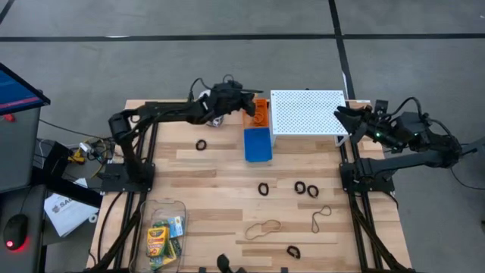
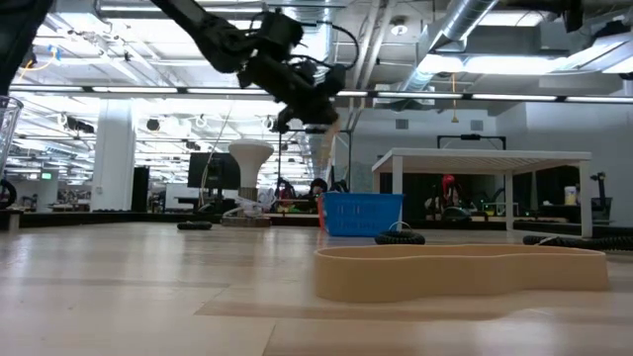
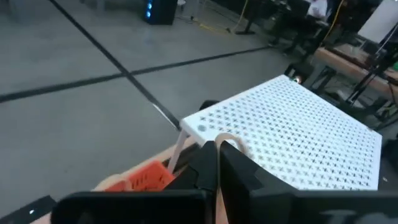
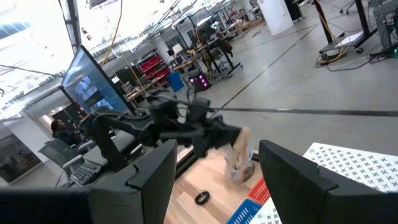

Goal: Pick & Place Office Desk Supplies
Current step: Put the brown rubber band into the orange basket

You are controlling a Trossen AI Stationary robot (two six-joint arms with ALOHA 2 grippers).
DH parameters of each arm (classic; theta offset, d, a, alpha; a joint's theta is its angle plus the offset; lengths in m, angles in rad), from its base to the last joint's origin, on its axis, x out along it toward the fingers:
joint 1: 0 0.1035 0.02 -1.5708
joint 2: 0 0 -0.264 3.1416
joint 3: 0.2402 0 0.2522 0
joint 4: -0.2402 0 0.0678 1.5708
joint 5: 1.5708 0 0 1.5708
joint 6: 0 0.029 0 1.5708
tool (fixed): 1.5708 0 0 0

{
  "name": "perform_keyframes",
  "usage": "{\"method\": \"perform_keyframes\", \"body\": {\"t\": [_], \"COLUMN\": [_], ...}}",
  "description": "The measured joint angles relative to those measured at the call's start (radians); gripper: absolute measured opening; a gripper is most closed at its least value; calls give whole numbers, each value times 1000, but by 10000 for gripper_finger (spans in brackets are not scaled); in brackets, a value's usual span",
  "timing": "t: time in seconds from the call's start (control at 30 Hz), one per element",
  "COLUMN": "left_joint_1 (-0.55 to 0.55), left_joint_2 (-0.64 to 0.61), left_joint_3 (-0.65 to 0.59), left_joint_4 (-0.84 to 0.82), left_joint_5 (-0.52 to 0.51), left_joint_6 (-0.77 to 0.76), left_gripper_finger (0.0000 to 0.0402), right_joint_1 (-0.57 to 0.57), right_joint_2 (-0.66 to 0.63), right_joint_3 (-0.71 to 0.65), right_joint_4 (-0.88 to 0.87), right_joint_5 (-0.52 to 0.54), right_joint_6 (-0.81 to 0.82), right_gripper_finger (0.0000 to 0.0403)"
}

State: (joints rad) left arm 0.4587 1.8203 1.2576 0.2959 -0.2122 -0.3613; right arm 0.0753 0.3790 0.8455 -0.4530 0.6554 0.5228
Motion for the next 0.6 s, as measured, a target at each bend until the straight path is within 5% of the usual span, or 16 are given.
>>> {"method": "perform_keyframes", "body": {"t": [0.2, 0.6], "left_joint_1": [4, 2], "left_joint_2": [71, 197], "left_joint_3": [110, 122], "left_joint_4": [-37, -56], "left_joint_5": [-16, 28], "left_joint_6": [11, -92], "left_gripper_finger": [0, 0], "right_joint_1": [0, 2], "right_joint_2": [0, 0], "right_joint_3": [0, 0], "right_joint_4": [22, 20], "right_joint_5": [0, -1], "right_joint_6": [-6, -7], "right_gripper_finger": [224, 224]}}
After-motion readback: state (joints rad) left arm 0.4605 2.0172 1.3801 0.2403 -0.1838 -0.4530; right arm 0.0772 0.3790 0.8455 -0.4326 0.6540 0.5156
